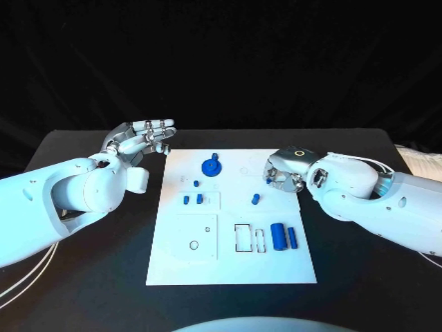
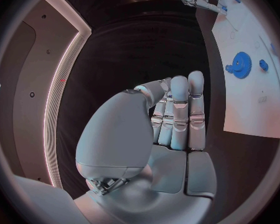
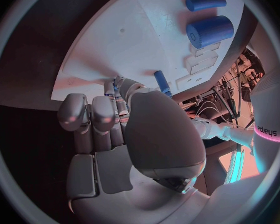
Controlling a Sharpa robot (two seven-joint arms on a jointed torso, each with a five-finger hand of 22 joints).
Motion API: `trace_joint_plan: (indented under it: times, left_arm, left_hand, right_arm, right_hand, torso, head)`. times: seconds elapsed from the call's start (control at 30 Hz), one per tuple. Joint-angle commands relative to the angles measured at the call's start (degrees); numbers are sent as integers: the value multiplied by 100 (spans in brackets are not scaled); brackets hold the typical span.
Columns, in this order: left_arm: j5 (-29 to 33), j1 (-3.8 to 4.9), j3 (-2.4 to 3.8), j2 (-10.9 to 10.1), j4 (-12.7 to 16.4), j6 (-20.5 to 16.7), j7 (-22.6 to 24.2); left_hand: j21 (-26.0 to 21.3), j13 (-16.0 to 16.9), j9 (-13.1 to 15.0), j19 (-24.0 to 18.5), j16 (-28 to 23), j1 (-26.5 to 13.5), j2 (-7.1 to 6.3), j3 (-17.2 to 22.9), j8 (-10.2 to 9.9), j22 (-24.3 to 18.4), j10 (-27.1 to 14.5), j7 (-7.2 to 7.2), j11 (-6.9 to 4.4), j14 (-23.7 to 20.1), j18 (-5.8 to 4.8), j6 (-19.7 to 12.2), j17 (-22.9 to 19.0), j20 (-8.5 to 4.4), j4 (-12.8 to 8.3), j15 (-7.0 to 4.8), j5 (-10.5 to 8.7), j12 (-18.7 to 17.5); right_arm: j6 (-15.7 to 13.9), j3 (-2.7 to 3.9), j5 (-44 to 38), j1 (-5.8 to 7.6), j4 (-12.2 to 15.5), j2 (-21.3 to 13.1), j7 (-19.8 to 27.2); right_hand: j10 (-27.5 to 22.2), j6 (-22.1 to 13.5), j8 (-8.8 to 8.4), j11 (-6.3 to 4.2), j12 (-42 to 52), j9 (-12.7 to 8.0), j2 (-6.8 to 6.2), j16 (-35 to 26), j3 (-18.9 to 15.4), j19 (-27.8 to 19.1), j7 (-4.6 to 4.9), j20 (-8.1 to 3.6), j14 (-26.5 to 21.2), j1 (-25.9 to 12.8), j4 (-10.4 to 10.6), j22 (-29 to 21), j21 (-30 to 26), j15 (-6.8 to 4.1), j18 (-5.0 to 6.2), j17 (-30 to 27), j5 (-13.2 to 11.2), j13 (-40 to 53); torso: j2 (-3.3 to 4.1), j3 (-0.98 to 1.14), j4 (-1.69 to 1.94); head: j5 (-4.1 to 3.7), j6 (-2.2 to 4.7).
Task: Assemble the parts on the task board
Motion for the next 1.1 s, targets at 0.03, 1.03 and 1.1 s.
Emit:
trace_joint_plan:
  times: [0.03,1.03,1.1]
  left_arm:
    - [60,0,4,1,28,-29,146]
    - [58,1,4,-63,20,53,132]
    - [58,1,4,-69,16,55,139]
  left_hand:
    - [0,7,0,-33,-11,-8,32,4,29,5,-28,-4,-17,-21,113,55,-5,-12,-35,-3,-23,25]
    - [30,9,-8,-61,-7,-18,47,30,33,45,-87,10,-6,-38,112,35,-35,-17,-123,-3,10,83]
    - [33,9,-9,-66,-5,-44,50,26,32,50,-97,15,-2,-39,110,29,-40,-13,-122,3,12,94]
  right_arm:
    - [333,-37,-130,-29,-23,24,-80]
    - [-728,73,79,-49,341,-129,-161]
    - [-770,111,157,-47,417,-169,-153]
  right_hand:
    - [43,47,24,-5,9,7,38,29,35,25,1,-1,142,-27,-7,19,35,-20,-93,17,-28,-11]
    - [313,263,67,-52,-13,88,135,352,342,338,-23,-25,219,-167,-250,528,446,-59,-199,274,-48,-148]
    - [314,265,67,-53,-16,90,134,353,348,340,-23,-26,218,-169,-256,532,449,-60,-200,274,-46,-150]
  torso:
    - [-4,1,1]
    - [-11,0,7]
    - [-10,6,4]
  head:
    - [-12,-10]
    - [-101,2]
    - [-90,11]
